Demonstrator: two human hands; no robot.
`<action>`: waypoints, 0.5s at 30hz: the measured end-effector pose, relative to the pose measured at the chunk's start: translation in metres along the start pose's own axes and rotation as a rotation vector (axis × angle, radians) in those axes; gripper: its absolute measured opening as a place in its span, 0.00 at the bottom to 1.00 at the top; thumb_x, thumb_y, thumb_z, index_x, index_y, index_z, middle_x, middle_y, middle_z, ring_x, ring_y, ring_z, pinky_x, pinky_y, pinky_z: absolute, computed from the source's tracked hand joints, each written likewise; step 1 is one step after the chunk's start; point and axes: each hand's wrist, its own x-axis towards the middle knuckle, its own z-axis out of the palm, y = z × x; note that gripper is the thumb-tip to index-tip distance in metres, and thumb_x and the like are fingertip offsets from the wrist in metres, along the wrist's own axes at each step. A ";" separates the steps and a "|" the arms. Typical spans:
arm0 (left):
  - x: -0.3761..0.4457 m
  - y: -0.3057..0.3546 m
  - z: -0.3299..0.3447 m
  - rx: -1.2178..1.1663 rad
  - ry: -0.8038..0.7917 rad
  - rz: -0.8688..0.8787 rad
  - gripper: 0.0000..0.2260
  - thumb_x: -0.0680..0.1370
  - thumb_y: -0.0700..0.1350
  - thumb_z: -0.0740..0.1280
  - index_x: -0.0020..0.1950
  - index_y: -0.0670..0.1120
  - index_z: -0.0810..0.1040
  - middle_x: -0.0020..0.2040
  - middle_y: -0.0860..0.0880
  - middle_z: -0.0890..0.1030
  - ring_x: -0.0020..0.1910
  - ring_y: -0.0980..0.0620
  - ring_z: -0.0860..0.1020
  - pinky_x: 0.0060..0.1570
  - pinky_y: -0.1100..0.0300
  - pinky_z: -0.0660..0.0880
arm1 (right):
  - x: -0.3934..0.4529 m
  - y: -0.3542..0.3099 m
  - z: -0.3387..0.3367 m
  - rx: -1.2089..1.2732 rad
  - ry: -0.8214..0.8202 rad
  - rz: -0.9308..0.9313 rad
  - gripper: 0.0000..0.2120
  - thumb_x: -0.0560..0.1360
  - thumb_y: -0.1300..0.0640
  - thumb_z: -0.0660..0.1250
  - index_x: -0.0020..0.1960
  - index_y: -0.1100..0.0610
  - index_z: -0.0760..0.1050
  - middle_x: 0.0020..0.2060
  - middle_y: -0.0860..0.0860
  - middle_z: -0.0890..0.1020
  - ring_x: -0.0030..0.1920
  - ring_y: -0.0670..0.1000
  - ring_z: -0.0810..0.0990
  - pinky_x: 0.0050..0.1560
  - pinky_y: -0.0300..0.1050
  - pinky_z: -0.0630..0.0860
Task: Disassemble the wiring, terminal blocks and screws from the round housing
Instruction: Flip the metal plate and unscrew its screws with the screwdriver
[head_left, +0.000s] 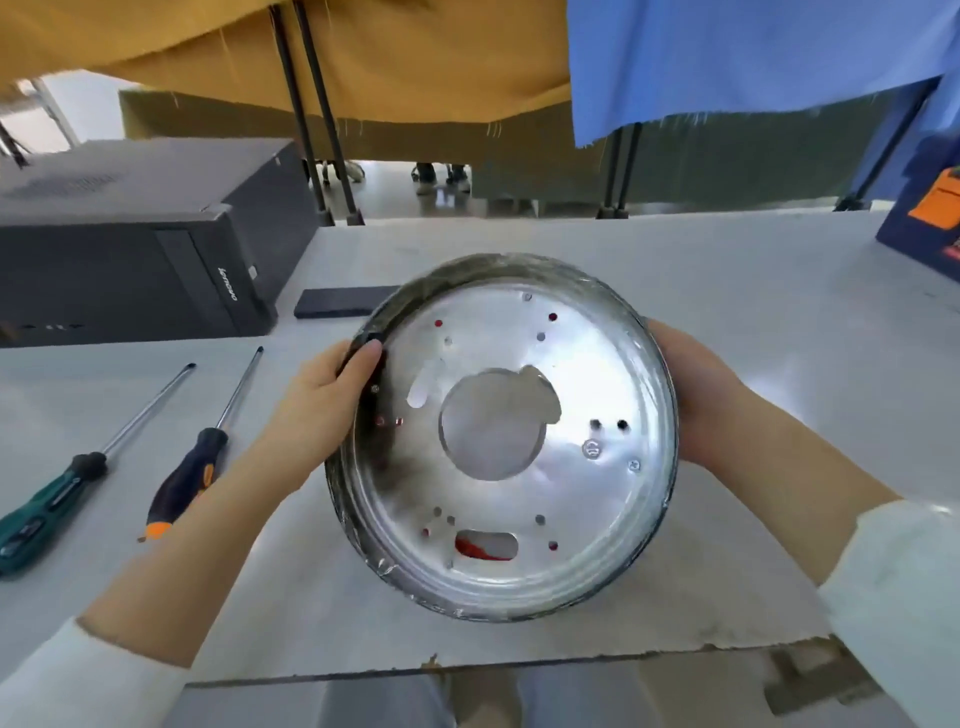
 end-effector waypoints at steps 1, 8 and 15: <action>0.000 -0.005 0.004 0.033 -0.009 -0.024 0.12 0.81 0.56 0.59 0.45 0.54 0.79 0.43 0.55 0.82 0.44 0.56 0.79 0.42 0.62 0.72 | 0.002 0.004 -0.005 0.000 0.018 0.017 0.18 0.76 0.47 0.60 0.39 0.55 0.85 0.42 0.53 0.85 0.41 0.53 0.84 0.42 0.47 0.81; 0.007 -0.014 0.014 0.387 -0.010 -0.068 0.18 0.81 0.53 0.60 0.43 0.41 0.78 0.39 0.44 0.80 0.42 0.43 0.77 0.41 0.55 0.70 | 0.013 0.015 -0.015 -0.310 0.099 0.086 0.17 0.77 0.42 0.61 0.39 0.48 0.84 0.37 0.50 0.85 0.35 0.49 0.84 0.31 0.39 0.78; 0.015 -0.014 0.018 0.607 0.016 0.008 0.15 0.81 0.51 0.60 0.39 0.45 0.73 0.35 0.47 0.75 0.42 0.41 0.75 0.39 0.54 0.67 | 0.024 0.017 -0.019 -0.913 0.217 0.095 0.26 0.81 0.43 0.55 0.54 0.66 0.77 0.36 0.56 0.78 0.34 0.53 0.78 0.33 0.38 0.75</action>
